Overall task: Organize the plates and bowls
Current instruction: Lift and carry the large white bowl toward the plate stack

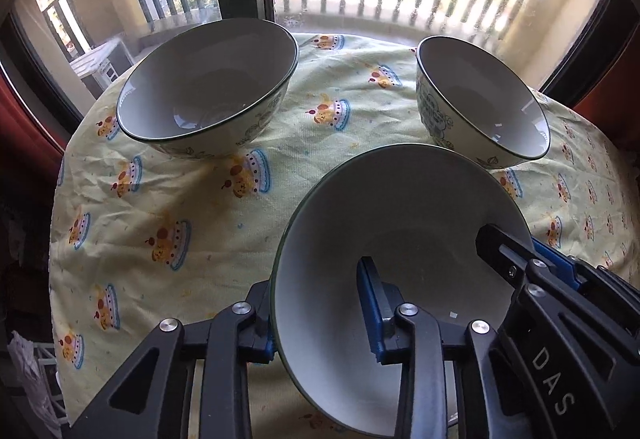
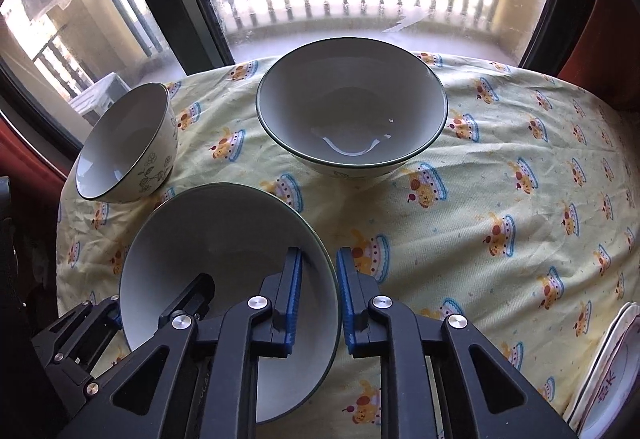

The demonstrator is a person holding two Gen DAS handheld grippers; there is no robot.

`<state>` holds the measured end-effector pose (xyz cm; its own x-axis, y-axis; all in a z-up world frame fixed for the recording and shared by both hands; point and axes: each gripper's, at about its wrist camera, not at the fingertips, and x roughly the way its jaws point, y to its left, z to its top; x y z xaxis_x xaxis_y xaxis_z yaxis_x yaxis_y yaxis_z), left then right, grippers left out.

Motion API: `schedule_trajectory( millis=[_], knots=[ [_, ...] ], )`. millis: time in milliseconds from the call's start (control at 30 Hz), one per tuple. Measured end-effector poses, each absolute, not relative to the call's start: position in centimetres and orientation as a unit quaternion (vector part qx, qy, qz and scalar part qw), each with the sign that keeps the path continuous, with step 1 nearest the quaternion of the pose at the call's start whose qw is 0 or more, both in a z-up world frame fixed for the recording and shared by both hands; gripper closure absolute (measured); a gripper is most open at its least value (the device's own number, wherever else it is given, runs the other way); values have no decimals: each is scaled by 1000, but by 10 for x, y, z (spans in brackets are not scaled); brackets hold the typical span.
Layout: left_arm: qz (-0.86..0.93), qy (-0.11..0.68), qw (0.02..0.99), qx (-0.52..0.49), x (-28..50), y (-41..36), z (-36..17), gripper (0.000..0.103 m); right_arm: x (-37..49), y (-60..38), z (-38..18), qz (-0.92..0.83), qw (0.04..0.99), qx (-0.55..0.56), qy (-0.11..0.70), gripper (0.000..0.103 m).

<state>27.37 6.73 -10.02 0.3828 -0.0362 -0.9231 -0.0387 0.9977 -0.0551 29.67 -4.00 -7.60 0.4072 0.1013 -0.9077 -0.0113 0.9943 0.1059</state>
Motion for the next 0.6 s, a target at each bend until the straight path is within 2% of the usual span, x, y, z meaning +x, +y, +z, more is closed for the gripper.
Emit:
schedule_trajectory(
  millis=[600],
  knots=[
    [-18,550,835,-17,207,8,-69,70,227,-94,-42,18,848,41,528,82]
  ],
)
